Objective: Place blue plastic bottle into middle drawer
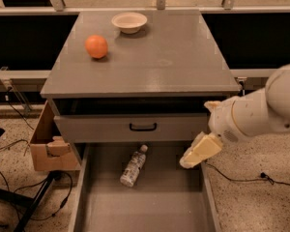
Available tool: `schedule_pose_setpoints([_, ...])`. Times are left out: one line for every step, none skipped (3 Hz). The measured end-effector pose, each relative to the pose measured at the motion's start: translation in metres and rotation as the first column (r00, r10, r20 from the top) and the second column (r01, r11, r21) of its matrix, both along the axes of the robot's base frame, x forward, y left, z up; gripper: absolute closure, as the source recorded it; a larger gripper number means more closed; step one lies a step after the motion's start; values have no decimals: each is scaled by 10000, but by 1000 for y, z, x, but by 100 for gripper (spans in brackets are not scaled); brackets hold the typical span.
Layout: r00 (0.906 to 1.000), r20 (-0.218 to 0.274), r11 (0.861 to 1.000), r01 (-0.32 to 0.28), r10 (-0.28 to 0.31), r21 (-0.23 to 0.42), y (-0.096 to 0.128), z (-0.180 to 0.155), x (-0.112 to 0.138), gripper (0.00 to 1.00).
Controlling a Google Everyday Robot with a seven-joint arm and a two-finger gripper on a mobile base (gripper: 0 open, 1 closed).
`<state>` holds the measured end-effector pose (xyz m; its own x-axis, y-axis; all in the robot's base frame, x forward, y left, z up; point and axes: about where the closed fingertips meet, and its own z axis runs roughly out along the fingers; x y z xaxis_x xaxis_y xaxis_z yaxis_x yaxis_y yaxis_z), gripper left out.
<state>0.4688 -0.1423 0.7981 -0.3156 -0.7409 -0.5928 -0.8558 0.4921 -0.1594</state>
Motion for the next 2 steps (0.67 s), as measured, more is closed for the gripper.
schedule_pose_setpoints([9961, -828, 9939, 200, -291, -1080, -19, 24, 12, 0])
schedule_pose_setpoints([9797, -1922, 9802, 178, -564, -1971, -32, 38, -14, 0])
